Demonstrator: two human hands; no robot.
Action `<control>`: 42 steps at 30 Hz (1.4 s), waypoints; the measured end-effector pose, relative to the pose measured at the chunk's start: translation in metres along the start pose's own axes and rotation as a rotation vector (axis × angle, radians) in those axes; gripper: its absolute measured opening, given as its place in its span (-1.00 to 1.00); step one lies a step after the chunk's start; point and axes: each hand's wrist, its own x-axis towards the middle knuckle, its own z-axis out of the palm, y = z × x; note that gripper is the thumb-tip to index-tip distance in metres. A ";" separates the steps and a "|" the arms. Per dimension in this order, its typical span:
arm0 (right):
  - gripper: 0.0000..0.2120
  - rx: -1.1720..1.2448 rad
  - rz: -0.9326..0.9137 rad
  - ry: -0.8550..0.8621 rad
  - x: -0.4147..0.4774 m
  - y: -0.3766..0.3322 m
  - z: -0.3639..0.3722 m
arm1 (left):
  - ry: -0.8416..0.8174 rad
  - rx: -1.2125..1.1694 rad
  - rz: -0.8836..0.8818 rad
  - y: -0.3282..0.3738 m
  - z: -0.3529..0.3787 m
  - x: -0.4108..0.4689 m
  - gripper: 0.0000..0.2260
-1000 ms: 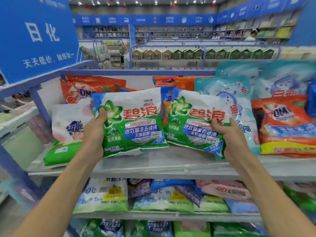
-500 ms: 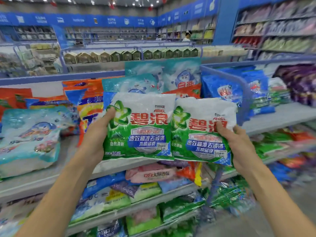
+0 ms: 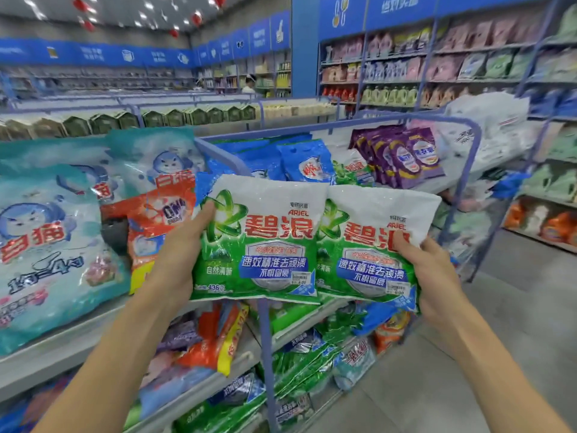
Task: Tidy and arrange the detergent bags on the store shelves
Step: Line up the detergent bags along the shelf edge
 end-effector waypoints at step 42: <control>-0.91 -0.036 0.043 -0.310 0.609 -0.072 -0.204 | 0.516 -0.050 0.016 -0.175 0.412 0.370 -0.53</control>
